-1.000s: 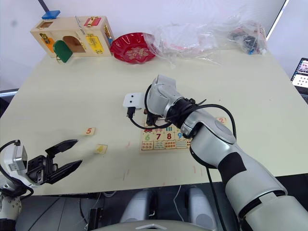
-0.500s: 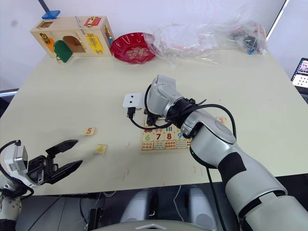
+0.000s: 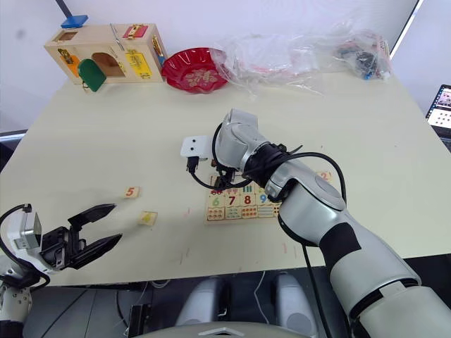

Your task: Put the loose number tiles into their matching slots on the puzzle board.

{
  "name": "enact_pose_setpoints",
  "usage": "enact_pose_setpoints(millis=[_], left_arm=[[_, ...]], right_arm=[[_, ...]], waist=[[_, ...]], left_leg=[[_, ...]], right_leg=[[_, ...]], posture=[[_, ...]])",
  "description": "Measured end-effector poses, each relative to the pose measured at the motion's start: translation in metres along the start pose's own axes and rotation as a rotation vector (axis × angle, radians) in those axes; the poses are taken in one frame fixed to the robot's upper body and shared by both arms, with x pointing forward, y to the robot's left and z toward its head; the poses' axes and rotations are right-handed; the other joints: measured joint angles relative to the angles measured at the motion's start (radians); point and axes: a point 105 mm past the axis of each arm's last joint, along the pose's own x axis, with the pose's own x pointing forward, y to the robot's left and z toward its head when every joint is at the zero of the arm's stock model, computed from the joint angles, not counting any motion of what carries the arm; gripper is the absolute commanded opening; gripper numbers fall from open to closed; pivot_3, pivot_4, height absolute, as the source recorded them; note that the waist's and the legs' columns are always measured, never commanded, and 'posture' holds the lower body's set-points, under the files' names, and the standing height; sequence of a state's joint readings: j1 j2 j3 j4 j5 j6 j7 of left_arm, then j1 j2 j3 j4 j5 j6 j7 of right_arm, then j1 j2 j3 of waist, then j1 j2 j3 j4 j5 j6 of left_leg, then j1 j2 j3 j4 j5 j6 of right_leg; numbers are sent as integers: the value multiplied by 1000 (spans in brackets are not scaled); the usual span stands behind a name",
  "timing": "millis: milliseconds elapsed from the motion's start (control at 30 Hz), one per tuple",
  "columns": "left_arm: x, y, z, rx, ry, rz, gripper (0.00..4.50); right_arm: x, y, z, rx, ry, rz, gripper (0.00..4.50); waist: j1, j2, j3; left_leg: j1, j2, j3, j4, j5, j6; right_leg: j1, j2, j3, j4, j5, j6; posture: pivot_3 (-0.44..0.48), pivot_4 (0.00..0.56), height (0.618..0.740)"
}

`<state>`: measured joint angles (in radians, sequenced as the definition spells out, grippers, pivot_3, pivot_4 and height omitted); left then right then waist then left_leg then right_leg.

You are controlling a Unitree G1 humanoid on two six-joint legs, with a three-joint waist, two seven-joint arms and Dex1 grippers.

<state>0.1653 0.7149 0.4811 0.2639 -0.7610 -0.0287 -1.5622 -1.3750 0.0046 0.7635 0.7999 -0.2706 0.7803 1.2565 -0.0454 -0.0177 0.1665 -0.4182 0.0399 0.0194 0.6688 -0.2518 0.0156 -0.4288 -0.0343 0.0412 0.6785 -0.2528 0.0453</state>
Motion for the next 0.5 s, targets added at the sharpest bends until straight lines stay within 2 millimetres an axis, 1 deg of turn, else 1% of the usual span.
enact_pose_setpoints(millis=[167,233,300,367,400,433,467,500], left_arm=[[0,0,-1,0,11,0,4500],[0,0,-1,1,11,1,4500],[-1,1,0,6,9,4,4500],[-1,1,2,15,6,4,4500],[-1,1,3,18,5,5,4500],[-1,1,4,19,4,6,4500],[-1,1,4,19,4,6,4500],[-1,1,4,18,5,7,4500]], right_arm=[[-4,-3,0,14,-27,-7,4421],[-17,-9,2,26,-96,-16,4421],[-34,-11,11,8,-219,-32,4421],[-45,-5,19,-20,-341,-29,4421],[-46,1,19,-23,-401,-15,4421],[-43,9,17,-17,-455,4,4421],[-39,16,9,11,-487,32,4421],[-38,16,8,15,-488,35,4421]], waist=[[0,0,0],[1,0,1],[2,-1,0],[2,-2,-1],[2,-3,-1],[2,-3,-1],[2,-3,-1],[2,-3,0]], left_leg=[[0,0,0,0,0,0],[-1,0,0,0,0,0],[-1,0,0,0,0,0],[-1,1,0,-1,0,0],[-1,1,0,-1,0,0],[-1,1,0,-1,0,0],[-1,1,0,0,0,0],[-1,1,0,0,0,0]], right_leg=[[0,0,0,0,0,0],[0,0,0,0,0,0],[0,-1,0,-1,0,0],[0,-1,0,-1,0,0],[0,-1,-1,-1,0,0],[0,-1,-1,-1,0,0],[0,-1,-1,-1,0,0],[0,-1,-1,0,0,0]], posture=[[0,150,740],[0,150,740],[0,150,740],[0,150,740],[0,150,740],[0,150,740],[0,150,740],[0,150,740]])
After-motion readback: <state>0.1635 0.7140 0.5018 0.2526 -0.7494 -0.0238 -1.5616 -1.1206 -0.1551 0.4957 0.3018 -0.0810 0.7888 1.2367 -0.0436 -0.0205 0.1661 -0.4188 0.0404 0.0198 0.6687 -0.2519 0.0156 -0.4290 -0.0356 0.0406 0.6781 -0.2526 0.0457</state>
